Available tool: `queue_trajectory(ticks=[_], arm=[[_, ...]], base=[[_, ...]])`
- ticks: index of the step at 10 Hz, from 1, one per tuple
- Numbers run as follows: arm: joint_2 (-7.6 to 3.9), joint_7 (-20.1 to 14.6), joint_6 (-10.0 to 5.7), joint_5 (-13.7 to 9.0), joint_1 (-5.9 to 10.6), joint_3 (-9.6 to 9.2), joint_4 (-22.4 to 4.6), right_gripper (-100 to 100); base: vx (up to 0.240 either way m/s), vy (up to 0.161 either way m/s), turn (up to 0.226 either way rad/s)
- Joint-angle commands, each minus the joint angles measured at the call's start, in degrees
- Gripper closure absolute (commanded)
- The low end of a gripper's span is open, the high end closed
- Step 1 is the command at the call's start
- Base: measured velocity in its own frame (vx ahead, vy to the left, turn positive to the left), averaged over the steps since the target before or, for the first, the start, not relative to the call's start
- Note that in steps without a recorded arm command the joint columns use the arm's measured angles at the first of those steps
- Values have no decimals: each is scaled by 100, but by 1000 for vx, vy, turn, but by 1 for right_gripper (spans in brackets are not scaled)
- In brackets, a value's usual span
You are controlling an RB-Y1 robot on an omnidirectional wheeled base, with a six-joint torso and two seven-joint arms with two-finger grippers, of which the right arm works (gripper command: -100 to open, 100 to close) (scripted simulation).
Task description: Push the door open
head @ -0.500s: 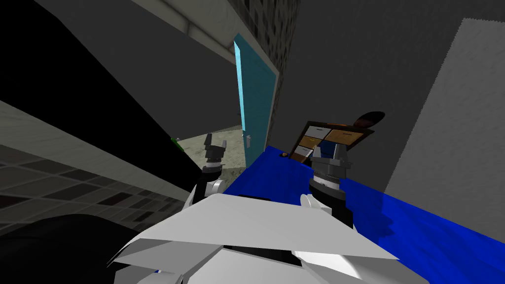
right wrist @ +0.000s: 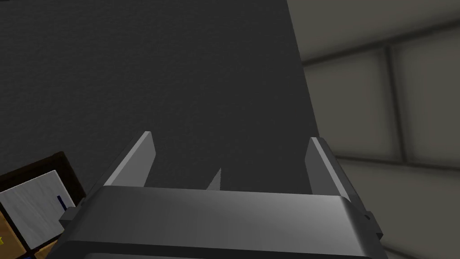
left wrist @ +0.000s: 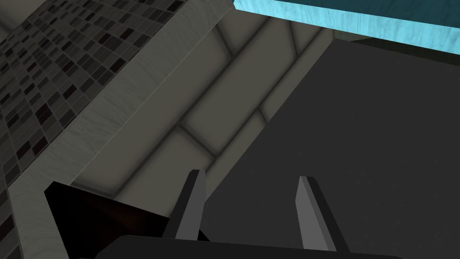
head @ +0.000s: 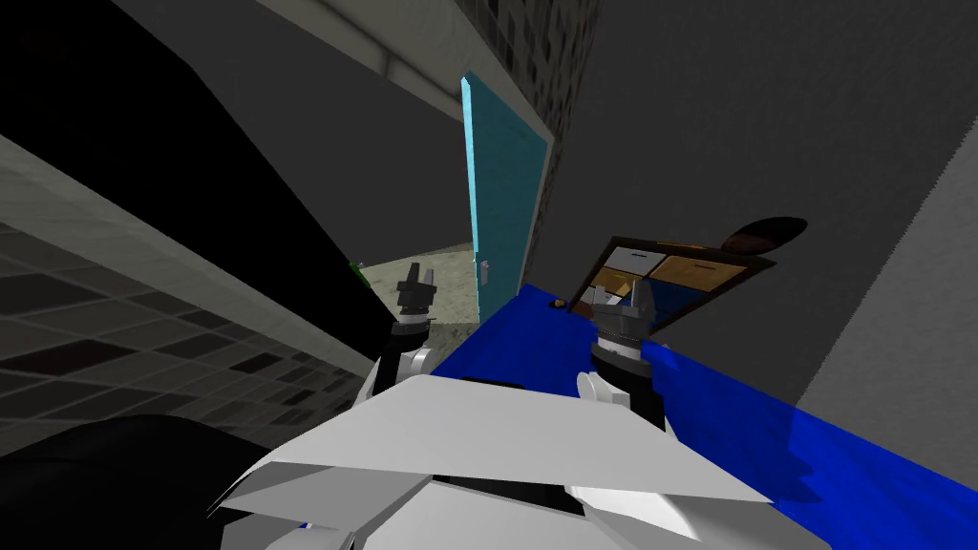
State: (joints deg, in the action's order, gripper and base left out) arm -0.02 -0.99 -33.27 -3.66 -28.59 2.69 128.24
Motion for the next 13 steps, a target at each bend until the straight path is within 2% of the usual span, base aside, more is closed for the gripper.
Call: queue_trajectory(ticks=[1, 7, 13], arm=[[-61, -33, -6, -20, 90, -15, -189, -100], [-333, -165, 26, -109, 526, -77, -1012, -100], [-661, -336, 68, -225, 1092, -157, -2079, -100]], base=[[17, -40, 182], [31, -43, 175], [27, -65, 207]])
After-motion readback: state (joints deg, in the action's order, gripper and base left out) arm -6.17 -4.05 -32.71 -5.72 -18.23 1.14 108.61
